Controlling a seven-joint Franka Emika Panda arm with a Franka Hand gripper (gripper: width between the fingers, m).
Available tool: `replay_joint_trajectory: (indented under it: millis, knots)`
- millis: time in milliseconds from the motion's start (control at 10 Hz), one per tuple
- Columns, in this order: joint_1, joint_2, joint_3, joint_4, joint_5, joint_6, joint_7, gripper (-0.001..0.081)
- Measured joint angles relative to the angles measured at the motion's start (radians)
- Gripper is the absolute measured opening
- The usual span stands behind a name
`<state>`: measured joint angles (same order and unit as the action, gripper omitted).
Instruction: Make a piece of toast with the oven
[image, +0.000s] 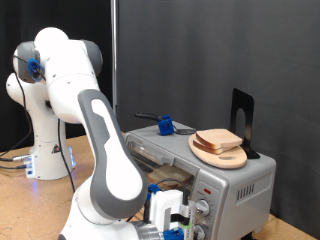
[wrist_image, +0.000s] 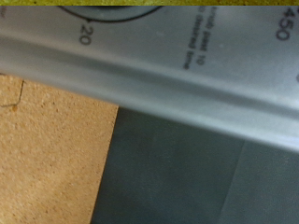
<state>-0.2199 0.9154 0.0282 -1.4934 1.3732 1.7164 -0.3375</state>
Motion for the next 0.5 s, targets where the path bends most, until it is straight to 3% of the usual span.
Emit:
replay_joint_trajectory:
  millis: [500]
  knots:
    - [-0.016, -0.002, 0.011, -0.034, 0.069, -0.016, -0.267, 0.0097]
